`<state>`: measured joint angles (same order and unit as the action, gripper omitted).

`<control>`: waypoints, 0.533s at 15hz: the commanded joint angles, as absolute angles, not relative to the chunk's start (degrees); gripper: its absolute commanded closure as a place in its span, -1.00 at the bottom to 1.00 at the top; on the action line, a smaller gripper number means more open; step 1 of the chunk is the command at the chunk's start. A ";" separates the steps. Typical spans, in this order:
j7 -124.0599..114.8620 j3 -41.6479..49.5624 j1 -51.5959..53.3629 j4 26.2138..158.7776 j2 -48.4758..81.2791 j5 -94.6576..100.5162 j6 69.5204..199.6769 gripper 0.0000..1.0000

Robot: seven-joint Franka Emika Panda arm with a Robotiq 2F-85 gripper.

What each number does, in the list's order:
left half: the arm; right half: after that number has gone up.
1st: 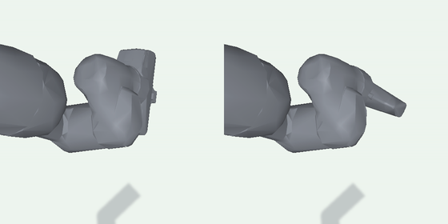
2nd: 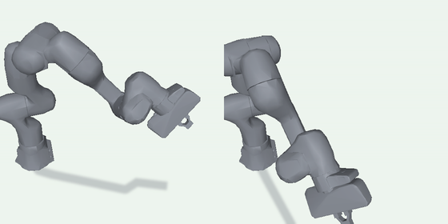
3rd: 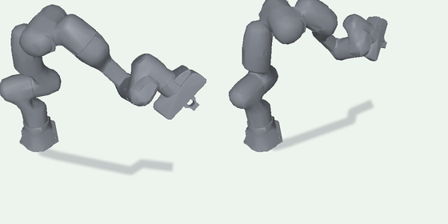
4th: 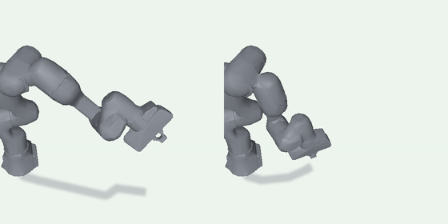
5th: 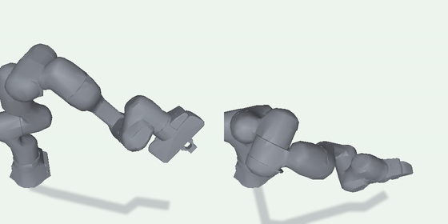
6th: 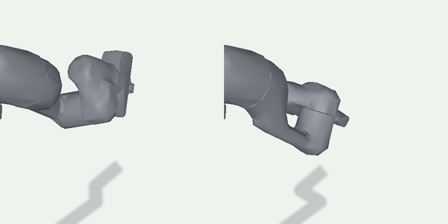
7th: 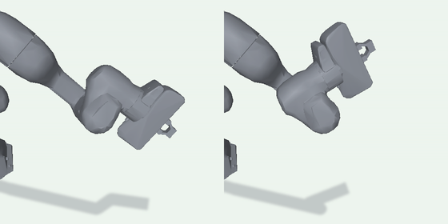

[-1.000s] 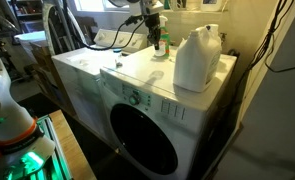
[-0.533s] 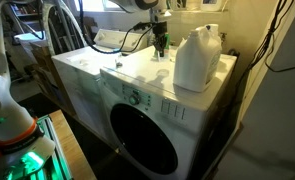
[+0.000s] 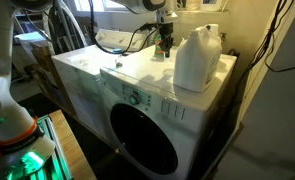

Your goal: Move the clear cup backwards

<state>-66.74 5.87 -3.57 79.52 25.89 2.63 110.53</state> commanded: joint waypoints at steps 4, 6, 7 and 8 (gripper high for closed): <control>-68.81 7.62 -3.72 71.93 32.30 1.21 105.73 0.99; -69.03 7.84 -3.92 70.66 33.83 1.14 105.17 0.99; -68.97 7.92 -3.99 70.11 34.44 1.04 104.94 0.99; -69.04 7.98 -4.01 69.76 34.87 0.85 104.74 0.81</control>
<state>-68.49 7.37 -3.73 73.34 32.16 2.37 107.43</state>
